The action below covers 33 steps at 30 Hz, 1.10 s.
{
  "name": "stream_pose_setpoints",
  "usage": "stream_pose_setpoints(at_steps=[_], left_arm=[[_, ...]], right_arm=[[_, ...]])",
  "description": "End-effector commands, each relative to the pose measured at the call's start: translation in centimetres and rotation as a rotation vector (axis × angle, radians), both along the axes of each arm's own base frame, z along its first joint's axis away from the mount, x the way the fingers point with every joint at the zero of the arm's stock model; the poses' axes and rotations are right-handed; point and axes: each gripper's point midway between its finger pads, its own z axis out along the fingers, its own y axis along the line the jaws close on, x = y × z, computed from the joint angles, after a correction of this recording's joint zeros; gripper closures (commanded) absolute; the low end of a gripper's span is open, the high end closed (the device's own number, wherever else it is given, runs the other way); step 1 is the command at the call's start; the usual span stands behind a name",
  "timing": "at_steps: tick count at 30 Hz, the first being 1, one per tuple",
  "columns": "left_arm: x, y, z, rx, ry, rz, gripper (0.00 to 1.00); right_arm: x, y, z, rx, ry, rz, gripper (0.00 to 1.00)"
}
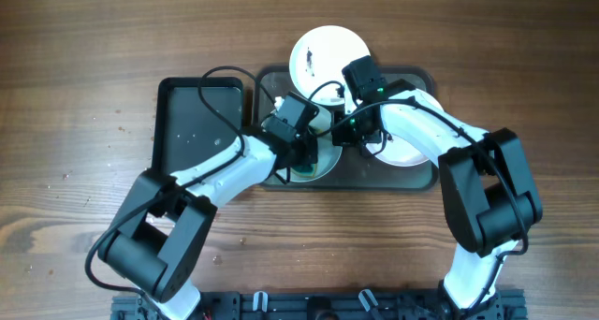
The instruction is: Clean dirty plates on tray and stack at the side
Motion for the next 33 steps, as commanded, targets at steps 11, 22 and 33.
stream_pose_setpoints(at_steps=[11,22,33], left_arm=[[8.4,2.2,4.4,-0.035,-0.32,0.158,0.96],[5.1,2.5,8.0,-0.023,-0.283,-0.015,0.96],[2.4,2.7,3.0,-0.053,-0.078,-0.176,0.96]], right_arm=[[-0.2,0.6,-0.1,0.012,0.009,0.019,0.96],[-0.2,0.7,-0.1,0.013,0.006,0.025,0.96],[-0.2,0.8,-0.1,0.02,0.006,0.026,0.96]])
